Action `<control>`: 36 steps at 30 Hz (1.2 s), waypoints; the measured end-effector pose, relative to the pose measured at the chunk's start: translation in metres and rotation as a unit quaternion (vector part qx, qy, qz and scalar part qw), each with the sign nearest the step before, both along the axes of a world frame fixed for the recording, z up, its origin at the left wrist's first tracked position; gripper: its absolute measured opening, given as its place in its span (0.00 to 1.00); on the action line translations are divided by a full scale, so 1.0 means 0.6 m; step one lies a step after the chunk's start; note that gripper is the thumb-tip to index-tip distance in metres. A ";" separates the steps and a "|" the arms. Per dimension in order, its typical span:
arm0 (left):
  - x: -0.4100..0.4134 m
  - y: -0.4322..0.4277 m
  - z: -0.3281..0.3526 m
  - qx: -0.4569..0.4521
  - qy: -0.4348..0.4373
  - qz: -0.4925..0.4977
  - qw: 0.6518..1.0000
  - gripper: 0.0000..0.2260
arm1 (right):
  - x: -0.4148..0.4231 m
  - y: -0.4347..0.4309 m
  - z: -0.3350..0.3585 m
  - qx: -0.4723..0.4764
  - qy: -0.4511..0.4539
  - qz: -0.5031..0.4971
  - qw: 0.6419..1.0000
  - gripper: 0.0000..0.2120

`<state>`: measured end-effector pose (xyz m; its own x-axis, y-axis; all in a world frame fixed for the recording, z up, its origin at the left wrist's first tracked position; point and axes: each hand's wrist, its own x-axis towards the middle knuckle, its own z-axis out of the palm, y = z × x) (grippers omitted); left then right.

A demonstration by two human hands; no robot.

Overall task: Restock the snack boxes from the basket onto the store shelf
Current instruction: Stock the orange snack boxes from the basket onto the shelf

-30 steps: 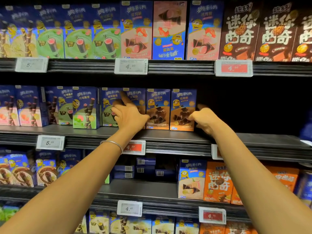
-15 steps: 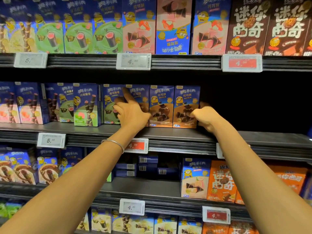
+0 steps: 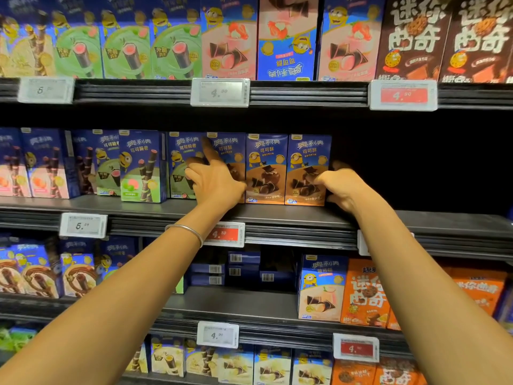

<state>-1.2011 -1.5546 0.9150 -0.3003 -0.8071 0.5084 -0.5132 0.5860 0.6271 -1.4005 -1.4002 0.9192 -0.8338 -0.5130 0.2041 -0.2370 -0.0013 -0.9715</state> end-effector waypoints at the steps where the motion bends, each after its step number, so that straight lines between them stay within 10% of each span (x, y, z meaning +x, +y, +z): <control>1: 0.002 0.001 0.001 0.001 0.001 -0.001 1.000 0.49 | 0.002 0.002 0.002 -0.004 -0.008 0.006 1.000 0.09; 9: 0.036 0.002 0.012 0.080 0.133 -0.074 0.985 0.44 | 0.030 0.023 0.003 -0.103 -0.058 0.004 0.993 0.09; 15: 0.072 -0.002 0.012 0.231 0.340 -0.171 0.896 0.39 | 0.064 0.038 0.004 -0.106 -0.067 0.004 0.992 0.33; 19: 0.111 0.007 0.019 0.261 0.354 -0.174 0.881 0.33 | 0.108 0.061 -0.004 -0.102 -0.004 -0.043 0.994 0.29; 22: 0.159 0.037 0.006 0.237 0.383 -0.226 0.864 0.10 | 0.170 0.098 -0.015 -0.154 0.026 -0.042 0.987 0.24; 28: 0.268 0.104 -0.183 0.163 0.526 -0.257 0.795 0.08 | 0.329 0.149 -0.173 -0.279 -0.003 -0.006 0.960 0.10; 33: 0.329 0.179 -0.505 0.317 0.358 -0.176 0.861 0.07 | 0.422 0.162 -0.451 -0.068 -0.106 -0.040 0.991 0.07; 36: 0.375 0.223 -0.695 0.485 0.215 -0.093 0.842 0.11 | 0.478 0.201 -0.628 0.072 -0.207 -0.051 0.974 0.07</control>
<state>-0.9761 -1.4208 0.4983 -0.4246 -0.8643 -0.2696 -0.0717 -0.2647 0.9617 -1.1137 -1.2797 0.5425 -0.8772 -0.4220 -0.2288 0.1836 0.1455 -0.9722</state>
